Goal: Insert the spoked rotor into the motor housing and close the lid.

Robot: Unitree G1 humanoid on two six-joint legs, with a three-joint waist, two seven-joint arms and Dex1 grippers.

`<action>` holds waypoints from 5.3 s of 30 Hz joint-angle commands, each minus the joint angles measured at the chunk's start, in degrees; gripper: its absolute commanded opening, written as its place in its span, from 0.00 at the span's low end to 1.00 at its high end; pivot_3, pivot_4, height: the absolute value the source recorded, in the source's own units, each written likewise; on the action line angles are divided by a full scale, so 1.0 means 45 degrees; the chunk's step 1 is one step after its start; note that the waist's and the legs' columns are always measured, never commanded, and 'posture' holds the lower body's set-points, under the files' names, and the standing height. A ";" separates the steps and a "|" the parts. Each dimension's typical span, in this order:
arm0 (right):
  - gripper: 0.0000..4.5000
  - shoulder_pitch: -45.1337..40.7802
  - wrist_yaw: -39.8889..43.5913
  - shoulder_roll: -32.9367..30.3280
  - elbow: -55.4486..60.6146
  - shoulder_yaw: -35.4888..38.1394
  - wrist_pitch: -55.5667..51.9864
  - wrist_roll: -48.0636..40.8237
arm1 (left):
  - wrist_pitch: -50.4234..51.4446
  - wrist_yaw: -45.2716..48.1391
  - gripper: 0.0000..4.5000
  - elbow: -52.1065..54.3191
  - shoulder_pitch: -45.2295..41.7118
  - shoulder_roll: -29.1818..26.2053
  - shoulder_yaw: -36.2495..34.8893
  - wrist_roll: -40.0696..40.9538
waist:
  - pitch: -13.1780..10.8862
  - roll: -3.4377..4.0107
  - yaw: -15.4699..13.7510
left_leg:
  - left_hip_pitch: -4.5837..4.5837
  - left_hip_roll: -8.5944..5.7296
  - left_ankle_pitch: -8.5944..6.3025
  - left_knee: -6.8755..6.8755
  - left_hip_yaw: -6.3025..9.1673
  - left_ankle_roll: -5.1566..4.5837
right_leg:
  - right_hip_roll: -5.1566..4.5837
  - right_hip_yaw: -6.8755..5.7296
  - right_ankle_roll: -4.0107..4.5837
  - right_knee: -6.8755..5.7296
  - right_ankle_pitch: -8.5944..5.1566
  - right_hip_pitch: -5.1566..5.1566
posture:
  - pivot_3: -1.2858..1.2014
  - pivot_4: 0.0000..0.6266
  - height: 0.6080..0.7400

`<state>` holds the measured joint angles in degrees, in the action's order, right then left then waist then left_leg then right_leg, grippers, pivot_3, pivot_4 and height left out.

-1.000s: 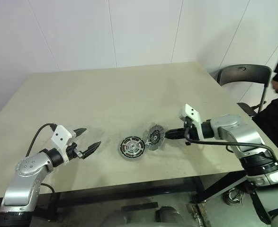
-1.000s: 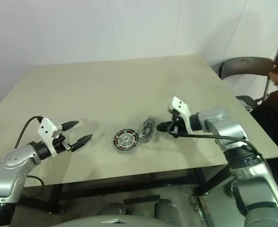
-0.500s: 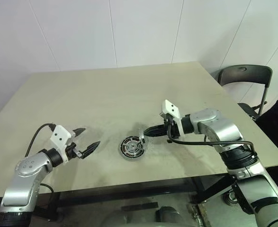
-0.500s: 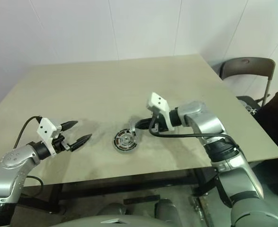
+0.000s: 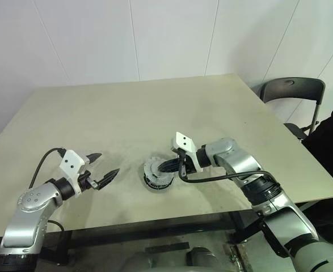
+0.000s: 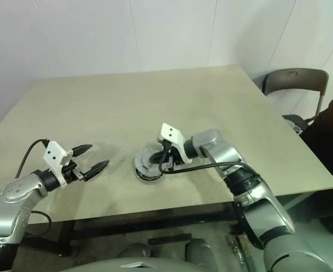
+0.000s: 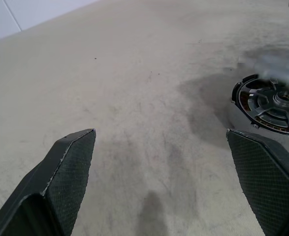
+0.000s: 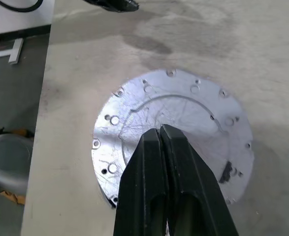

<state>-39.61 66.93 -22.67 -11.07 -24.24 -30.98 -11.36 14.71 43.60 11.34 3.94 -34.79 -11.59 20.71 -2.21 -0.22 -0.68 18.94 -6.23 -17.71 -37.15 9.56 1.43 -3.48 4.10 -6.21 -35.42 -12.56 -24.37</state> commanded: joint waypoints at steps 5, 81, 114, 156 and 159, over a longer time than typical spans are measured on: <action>0.02 -0.0278 -0.0001 0.0497 -0.0677 -0.0165 0.0806 0.0581 | -0.0145 -0.0061 1.00 0.0307 -0.0010 -0.0121 -0.0312 0.0077 | 0.0000 0.0001 0.0003 | -0.0007 0.0000 0.0001 0.0000 0.0000 0.0001 | 0.0003 0.0000 0.0001 -0.0009 0.0000 0.0001 | 0.52 0.00 1.00; 1.00 -0.0723 0.0362 0.0976 -0.2287 0.0099 0.2445 0.1208 | -0.0064 -0.0041 1.00 0.0541 0.0215 -0.0106 -0.0309 0.0119 | -0.0002 0.0003 0.0016 | -0.0016 0.0001 0.0003 0.0004 -0.0001 0.0004 | 0.0007 0.0002 0.0003 -0.0015 0.0001 0.0003 | 0.52 0.00 1.00; 0.71 -0.0509 0.1047 0.1126 -0.1657 0.0253 0.2084 0.1078 | -0.0035 -0.0074 1.00 0.0672 0.0318 -0.0063 -0.0254 0.0150 | -0.0002 0.0005 0.0030 | -0.0016 0.0003 0.0003 0.0010 -0.0001 0.0005 | 0.0009 0.0002 0.0004 -0.0015 0.0001 0.0000 | 0.52 0.00 1.00; 0.71 -0.0514 0.0542 0.1264 -0.2767 -0.0223 0.1866 0.2101 | 0.0194 -0.0374 1.00 0.1088 0.0657 -0.0012 -0.0282 0.0286 | -0.0001 0.0004 0.0027 | -0.0066 0.0003 0.0003 0.0010 -0.0002 0.0006 | 0.0010 0.0003 0.0004 -0.0021 0.0001 0.0044 | 0.52 0.00 1.00; 0.71 -0.0478 0.0573 0.1251 -0.2859 -0.0267 0.2008 0.2143 | 0.0347 -0.0437 1.00 0.1199 0.0616 -0.0015 -0.0220 0.0310 | 0.0000 0.0006 0.0026 | -0.0115 0.0004 0.0002 0.0015 -0.0001 0.0005 | 0.0011 0.0002 0.0003 -0.0020 -0.0002 0.0095 | 0.52 0.00 1.00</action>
<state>-41.15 70.09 -17.03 -22.89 -24.51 -22.14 -3.23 16.14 42.01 14.32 7.05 -34.62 -12.09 21.74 -2.21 -0.19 -0.56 18.40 -6.21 -17.70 -37.09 9.55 1.45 -3.43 4.11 -6.20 -35.51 -12.56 -23.91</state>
